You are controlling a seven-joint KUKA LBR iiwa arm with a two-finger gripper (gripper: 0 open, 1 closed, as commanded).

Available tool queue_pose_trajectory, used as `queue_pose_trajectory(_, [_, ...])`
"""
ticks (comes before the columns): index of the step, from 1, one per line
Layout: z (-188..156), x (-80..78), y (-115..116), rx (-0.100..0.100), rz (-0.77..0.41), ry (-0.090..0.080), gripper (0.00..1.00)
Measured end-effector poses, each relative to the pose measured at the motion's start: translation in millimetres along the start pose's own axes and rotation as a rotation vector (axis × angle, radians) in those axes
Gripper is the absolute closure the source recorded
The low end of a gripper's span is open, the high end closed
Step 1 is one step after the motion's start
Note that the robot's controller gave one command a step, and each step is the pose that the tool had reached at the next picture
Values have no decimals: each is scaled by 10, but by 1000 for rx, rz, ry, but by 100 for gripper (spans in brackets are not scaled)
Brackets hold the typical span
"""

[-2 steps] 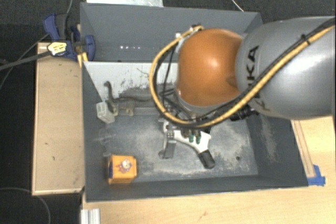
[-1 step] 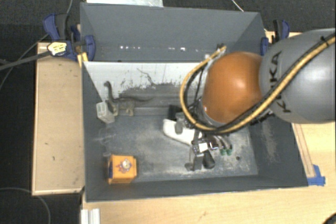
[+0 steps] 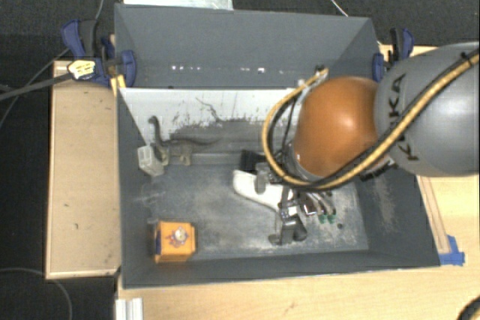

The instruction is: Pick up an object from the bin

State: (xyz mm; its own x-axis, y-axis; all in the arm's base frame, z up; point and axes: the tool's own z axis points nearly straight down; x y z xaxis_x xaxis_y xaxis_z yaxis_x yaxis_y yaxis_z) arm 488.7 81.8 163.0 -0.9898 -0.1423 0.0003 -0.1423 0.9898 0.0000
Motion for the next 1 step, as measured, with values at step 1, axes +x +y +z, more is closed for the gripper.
queue_pose_trajectory(1, [-66,-68,-59,-2,98,-8,0])
